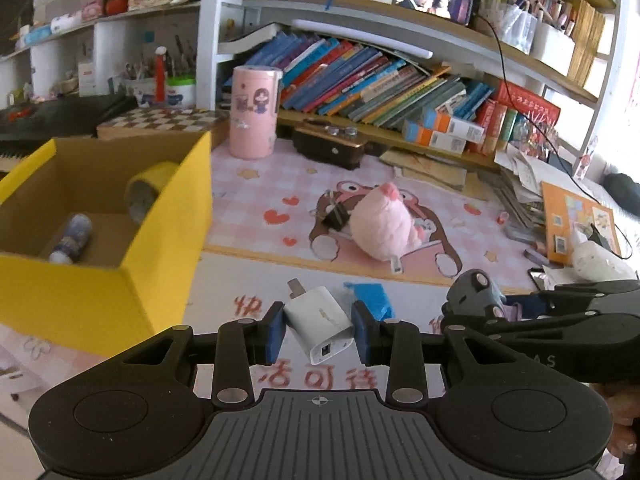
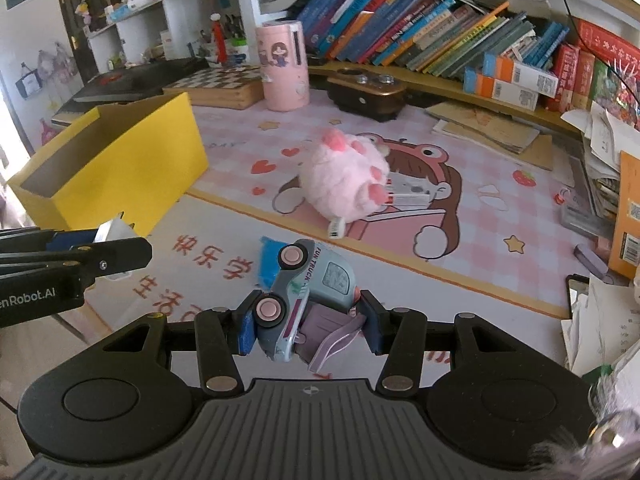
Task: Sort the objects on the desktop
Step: 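Carry the charger and toy car with both grippers toward the yellow box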
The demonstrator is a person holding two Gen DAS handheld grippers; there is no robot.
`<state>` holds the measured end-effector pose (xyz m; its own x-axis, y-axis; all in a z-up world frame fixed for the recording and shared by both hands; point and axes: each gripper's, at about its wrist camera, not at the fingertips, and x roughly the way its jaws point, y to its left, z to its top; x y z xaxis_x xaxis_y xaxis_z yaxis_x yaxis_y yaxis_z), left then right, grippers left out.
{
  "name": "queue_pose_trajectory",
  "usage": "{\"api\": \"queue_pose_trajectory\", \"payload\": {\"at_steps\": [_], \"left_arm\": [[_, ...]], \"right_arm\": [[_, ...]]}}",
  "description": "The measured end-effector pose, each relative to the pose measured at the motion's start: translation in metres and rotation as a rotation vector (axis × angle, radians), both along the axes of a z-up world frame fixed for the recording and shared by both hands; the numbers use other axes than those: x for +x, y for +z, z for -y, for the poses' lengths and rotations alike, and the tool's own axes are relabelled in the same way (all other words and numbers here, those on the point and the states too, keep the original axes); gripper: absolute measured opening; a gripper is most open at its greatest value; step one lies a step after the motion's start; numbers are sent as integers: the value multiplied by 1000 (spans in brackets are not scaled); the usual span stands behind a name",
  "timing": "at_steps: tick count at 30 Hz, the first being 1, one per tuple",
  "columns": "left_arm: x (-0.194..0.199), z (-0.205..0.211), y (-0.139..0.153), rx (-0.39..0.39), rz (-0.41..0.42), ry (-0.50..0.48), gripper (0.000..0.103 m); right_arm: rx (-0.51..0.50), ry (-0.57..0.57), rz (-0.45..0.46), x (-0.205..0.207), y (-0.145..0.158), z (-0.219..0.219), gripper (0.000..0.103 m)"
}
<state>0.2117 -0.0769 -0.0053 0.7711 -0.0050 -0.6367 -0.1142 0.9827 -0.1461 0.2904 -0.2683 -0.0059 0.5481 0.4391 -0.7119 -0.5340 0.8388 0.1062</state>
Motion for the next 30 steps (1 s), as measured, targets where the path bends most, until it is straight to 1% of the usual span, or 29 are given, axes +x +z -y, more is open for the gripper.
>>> {"api": "queue_pose_trajectory", "payload": {"at_steps": [6, 17, 30], "left_arm": [[-20, -13, -6, -44, -29, 1, 34], [-61, -41, -5, -75, -11, -20, 34], [-120, -92, -5, -102, 7, -17, 34]], "right_arm": [[1, 7, -12, -22, 1, -17, 47], [-12, 20, -19, -68, 5, -52, 47], [-38, 31, -21, -126, 8, -102, 47]]}}
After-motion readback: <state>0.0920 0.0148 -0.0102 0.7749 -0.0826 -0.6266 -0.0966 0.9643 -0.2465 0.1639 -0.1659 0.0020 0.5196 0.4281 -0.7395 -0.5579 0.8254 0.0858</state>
